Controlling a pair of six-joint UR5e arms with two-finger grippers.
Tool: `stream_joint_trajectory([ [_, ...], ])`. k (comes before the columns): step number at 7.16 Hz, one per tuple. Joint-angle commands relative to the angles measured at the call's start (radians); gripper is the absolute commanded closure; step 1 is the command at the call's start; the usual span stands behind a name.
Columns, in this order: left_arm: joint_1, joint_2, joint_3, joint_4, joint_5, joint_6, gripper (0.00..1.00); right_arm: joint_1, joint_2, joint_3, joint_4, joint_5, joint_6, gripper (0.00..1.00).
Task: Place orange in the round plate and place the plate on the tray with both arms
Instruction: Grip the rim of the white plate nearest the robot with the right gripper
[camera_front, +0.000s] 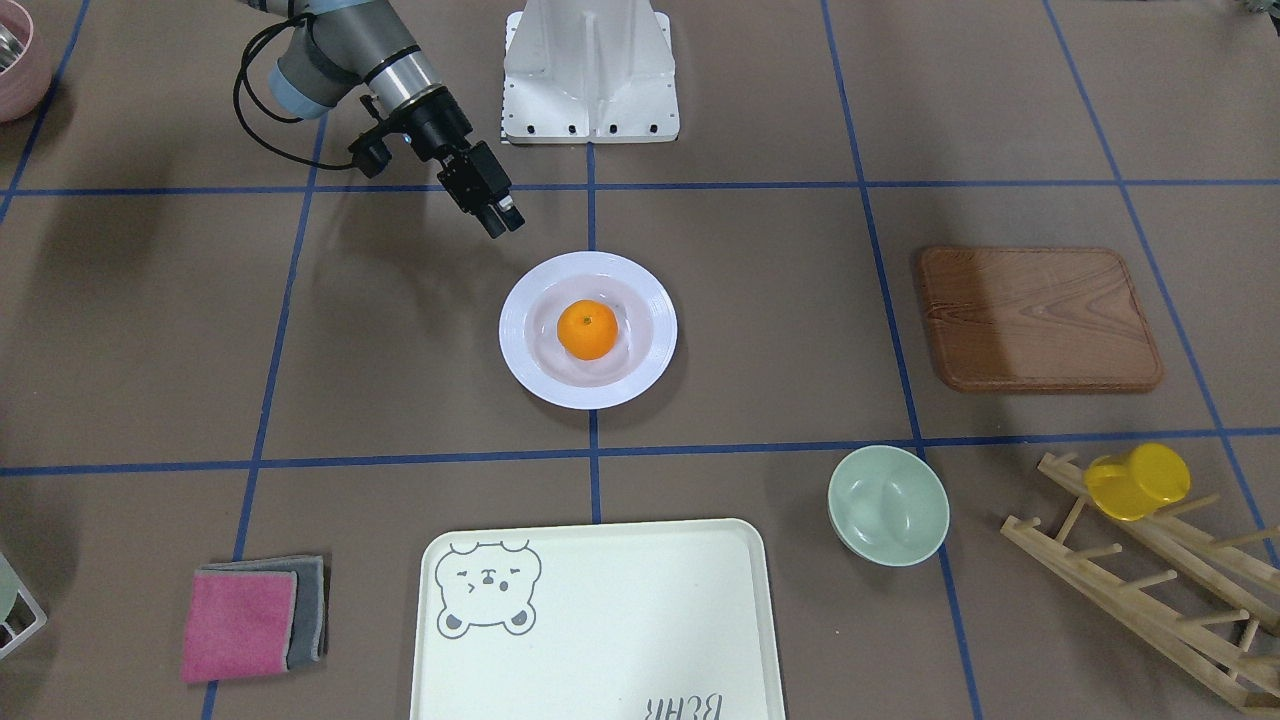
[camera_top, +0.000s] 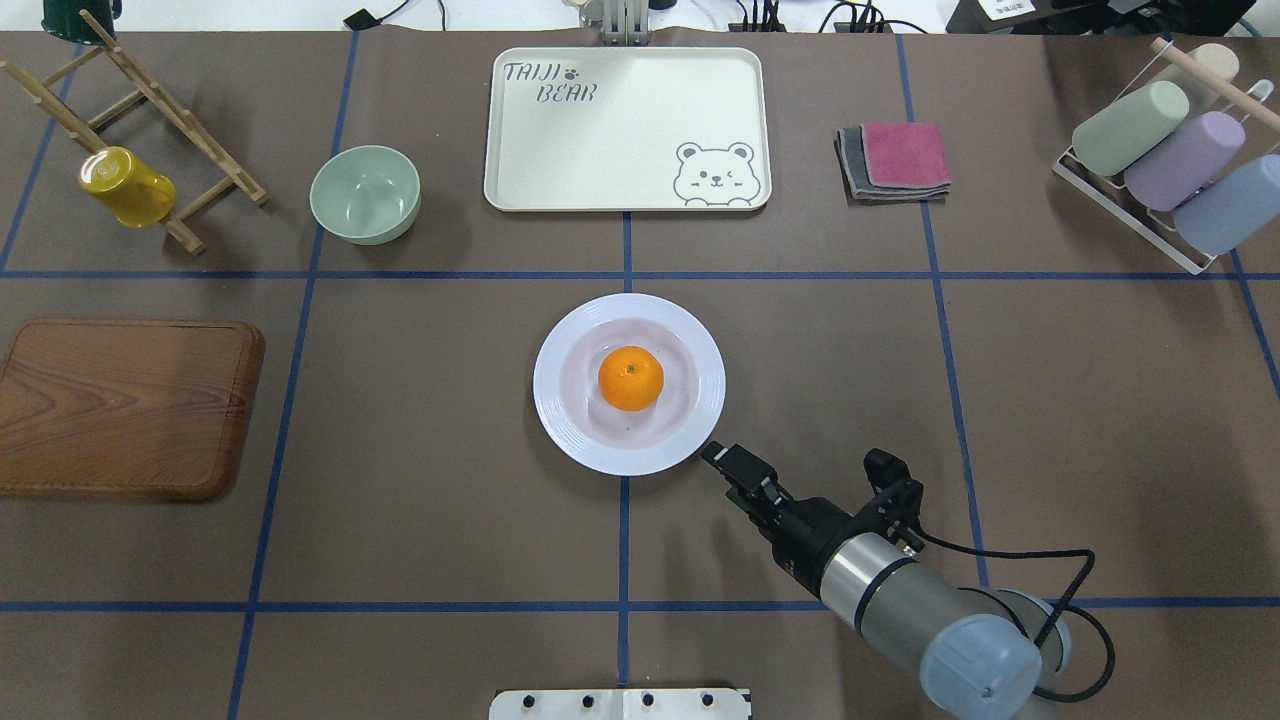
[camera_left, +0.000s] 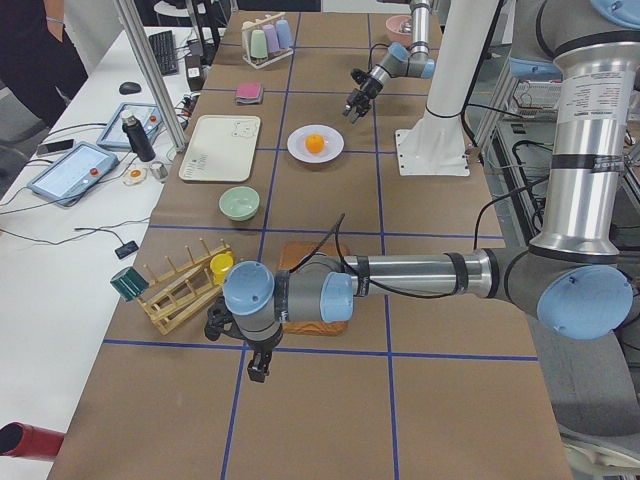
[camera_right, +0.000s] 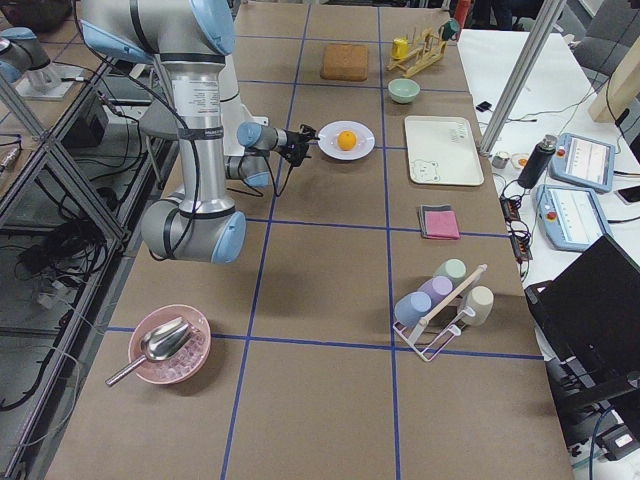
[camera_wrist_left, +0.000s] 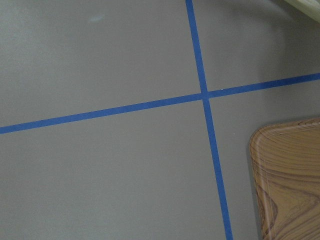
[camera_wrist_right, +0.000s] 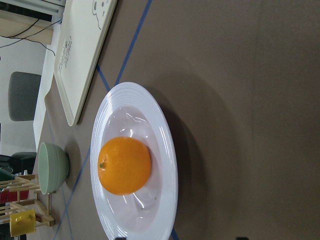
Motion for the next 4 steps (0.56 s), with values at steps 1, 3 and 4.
stream_joint_trajectory([
  [1, 0.001, 0.004, 0.0, -0.007, 0.0, -0.002, 0.01, 0.05, 0.064, -0.039, -0.097, 0.044, -0.002, 0.23],
  [3, 0.001, 0.002, 0.0, -0.007, 0.0, -0.002, 0.01, 0.047, 0.058, -0.052, -0.101, 0.062, -0.005, 0.23],
  [4, 0.001, 0.001, 0.0, -0.007, 0.0, -0.002, 0.01, 0.052, 0.068, -0.056, -0.099, 0.062, 0.0, 0.3],
])
